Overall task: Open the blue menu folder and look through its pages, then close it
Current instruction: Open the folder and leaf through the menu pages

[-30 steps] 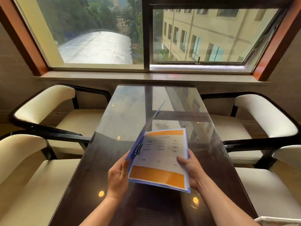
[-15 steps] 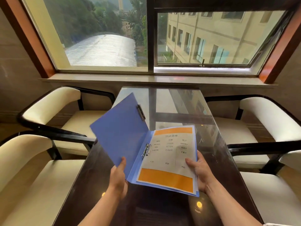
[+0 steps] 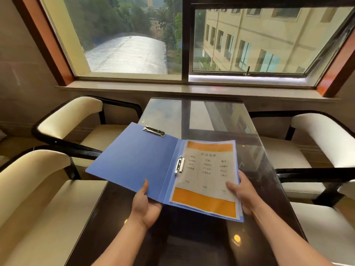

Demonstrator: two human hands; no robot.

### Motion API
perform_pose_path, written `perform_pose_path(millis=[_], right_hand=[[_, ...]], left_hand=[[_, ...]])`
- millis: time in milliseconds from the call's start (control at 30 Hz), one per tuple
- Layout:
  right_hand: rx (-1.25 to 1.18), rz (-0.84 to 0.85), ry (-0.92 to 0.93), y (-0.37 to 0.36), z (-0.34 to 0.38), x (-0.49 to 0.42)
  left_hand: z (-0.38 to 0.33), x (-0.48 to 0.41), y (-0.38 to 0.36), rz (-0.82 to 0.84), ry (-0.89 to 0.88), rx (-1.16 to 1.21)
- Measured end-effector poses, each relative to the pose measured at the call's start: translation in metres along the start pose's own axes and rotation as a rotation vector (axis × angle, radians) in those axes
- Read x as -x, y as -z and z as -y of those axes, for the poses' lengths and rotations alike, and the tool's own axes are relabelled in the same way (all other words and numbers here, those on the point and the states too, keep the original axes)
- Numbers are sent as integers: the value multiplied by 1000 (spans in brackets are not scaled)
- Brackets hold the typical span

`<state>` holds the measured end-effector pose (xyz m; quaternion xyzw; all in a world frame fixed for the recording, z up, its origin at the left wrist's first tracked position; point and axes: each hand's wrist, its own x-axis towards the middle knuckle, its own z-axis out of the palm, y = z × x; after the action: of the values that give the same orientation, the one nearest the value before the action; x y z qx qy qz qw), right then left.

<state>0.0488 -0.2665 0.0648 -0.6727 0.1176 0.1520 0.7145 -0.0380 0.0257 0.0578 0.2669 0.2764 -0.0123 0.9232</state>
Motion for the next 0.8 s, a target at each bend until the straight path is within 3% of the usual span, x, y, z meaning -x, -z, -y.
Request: perform_pose_path(millis=[100, 233, 467, 800], right_hand=[[84, -36, 80, 1, 3, -4], [-89, -62, 96, 2, 12, -7], [-127, 5, 98, 12, 39, -8], [-109, 66, 73, 1, 43, -2]], left_hand=[[-5, 3, -6, 122, 98, 26], [-12, 7, -7, 228, 212, -94], [-14, 20, -9, 141, 290, -353], [5, 25, -8, 213, 349, -182]])
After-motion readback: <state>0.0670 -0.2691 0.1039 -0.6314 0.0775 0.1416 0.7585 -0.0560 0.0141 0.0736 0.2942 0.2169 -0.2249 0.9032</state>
